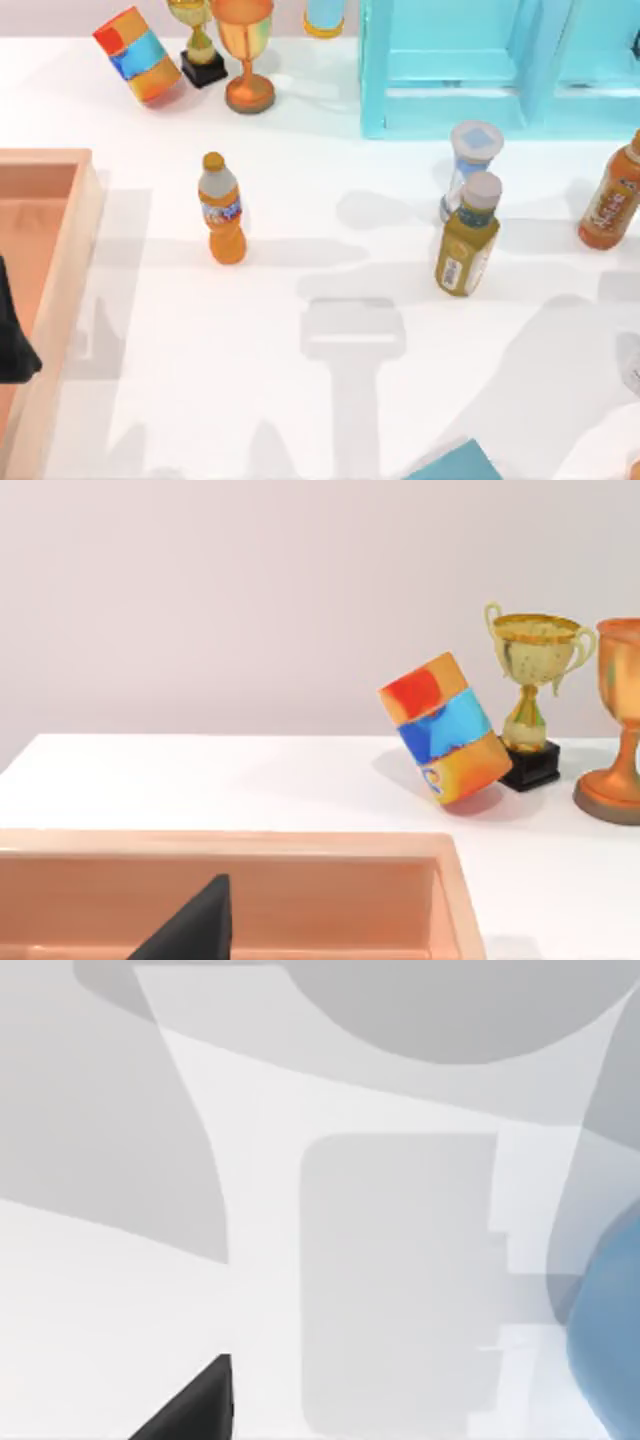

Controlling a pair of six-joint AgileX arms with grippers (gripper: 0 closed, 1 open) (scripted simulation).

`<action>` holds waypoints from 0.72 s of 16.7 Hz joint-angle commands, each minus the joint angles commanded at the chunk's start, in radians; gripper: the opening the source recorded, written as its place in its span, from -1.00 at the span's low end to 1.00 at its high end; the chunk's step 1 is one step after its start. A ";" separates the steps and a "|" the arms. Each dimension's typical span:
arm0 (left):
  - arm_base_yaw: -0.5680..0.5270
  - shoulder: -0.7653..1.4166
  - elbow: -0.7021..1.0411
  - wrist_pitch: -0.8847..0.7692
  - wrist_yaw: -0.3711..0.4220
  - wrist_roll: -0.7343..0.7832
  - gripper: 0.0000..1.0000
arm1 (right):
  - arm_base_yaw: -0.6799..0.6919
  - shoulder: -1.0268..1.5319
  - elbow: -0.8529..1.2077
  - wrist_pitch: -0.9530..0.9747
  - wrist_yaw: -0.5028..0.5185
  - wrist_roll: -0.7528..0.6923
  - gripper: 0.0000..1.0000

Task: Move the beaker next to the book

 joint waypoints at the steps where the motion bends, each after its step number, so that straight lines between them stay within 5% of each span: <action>1: 0.000 0.000 0.000 0.000 0.000 0.000 1.00 | 0.000 0.000 0.000 0.000 0.000 0.000 0.70; 12: 0.000 0.000 0.000 0.000 0.000 0.000 1.00 | 0.000 0.000 0.000 0.000 0.000 0.000 -0.96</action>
